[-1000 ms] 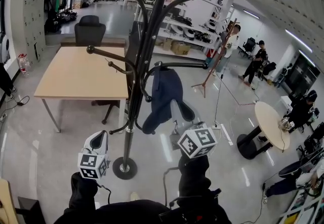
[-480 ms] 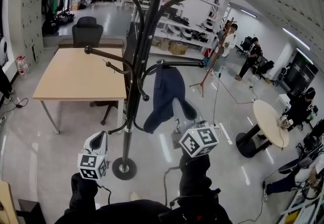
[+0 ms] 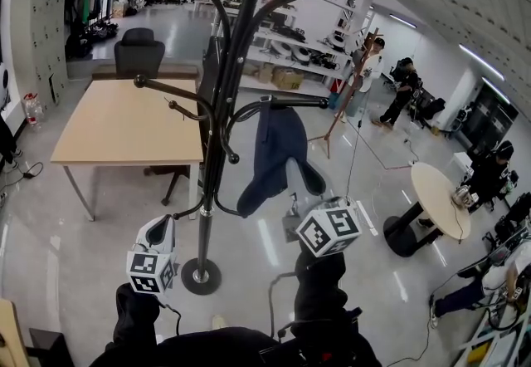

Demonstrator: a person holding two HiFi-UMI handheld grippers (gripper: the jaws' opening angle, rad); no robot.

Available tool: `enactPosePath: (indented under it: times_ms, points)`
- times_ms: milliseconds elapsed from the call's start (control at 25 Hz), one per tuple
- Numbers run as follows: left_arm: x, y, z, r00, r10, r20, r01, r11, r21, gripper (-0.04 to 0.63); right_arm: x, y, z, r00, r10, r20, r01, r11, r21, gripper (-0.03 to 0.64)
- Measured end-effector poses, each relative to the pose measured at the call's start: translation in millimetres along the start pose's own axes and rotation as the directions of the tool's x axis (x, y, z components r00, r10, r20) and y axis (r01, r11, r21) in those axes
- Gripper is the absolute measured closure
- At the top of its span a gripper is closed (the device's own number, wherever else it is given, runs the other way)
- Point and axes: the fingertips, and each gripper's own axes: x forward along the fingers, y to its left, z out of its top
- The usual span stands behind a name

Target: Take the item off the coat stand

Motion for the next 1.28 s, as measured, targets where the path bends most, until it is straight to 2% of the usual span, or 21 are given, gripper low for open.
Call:
enactPosePath:
  times_ms: [1280]
  points:
    - [0.7, -27.1, -3.6, 0.999, -0.038, -0.011, 0.038, 0.999, -0.011, 0.592, -36.0, -31.4, 43.0, 0.994, -0.089, 0.066, 0.091, 0.996, -0.025, 0.577]
